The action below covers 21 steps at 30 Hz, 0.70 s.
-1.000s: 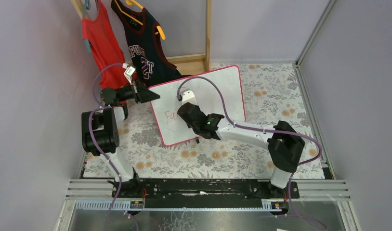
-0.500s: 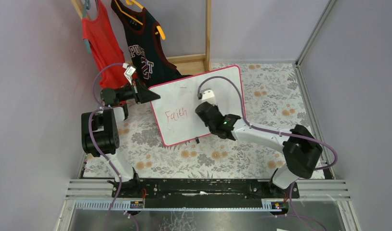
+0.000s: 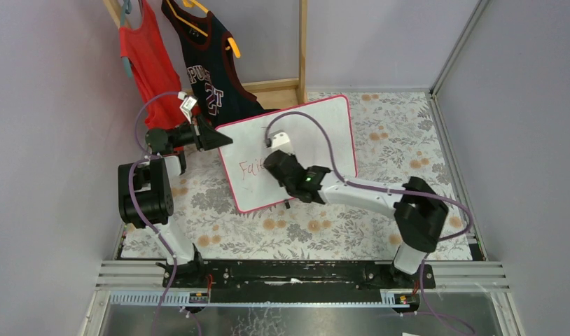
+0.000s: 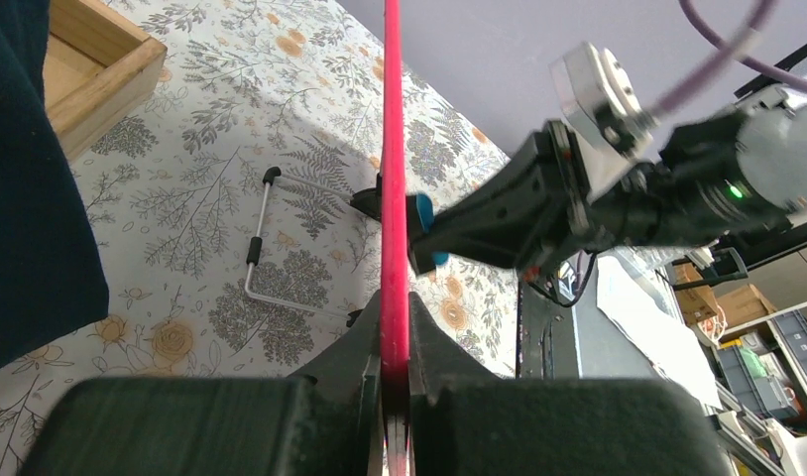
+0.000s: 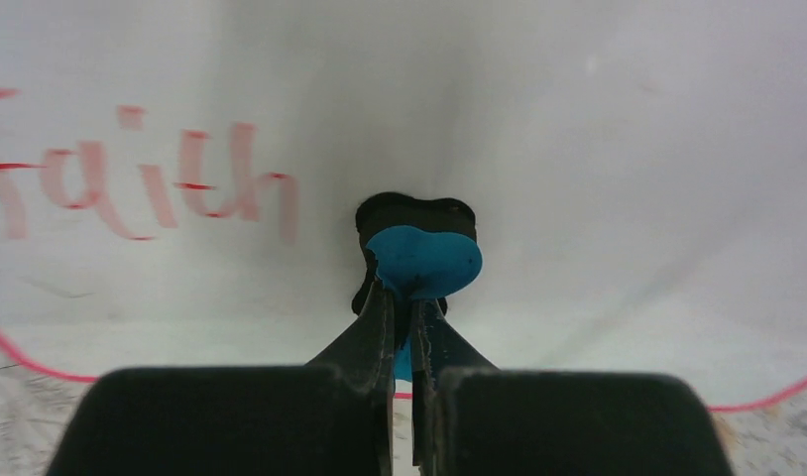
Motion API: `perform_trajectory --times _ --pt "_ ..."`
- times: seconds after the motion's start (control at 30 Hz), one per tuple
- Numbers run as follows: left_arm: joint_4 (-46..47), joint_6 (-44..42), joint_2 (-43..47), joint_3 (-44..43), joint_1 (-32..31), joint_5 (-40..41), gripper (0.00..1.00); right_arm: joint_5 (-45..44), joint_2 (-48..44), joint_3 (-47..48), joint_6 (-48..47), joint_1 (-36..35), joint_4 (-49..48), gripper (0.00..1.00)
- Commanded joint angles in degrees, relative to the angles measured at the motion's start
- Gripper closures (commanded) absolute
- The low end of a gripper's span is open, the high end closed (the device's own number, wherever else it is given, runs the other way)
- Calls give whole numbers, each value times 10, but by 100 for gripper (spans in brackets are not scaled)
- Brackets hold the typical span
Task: Erase the whiteboard
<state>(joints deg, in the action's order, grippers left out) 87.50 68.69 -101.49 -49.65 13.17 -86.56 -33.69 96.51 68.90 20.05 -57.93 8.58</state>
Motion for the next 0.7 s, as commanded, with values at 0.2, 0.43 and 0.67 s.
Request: perform_trajectory --times 0.2,0.43,0.67 --pt "43 25 25 11 -11 -45 100 42 123 173 -6 -75 -19 100" --pt "43 24 24 10 -11 -46 100 2 119 174 -15 -79 -16 100" --pt "43 25 24 10 -10 -46 100 -38 49 99 -34 -20 -19 100"
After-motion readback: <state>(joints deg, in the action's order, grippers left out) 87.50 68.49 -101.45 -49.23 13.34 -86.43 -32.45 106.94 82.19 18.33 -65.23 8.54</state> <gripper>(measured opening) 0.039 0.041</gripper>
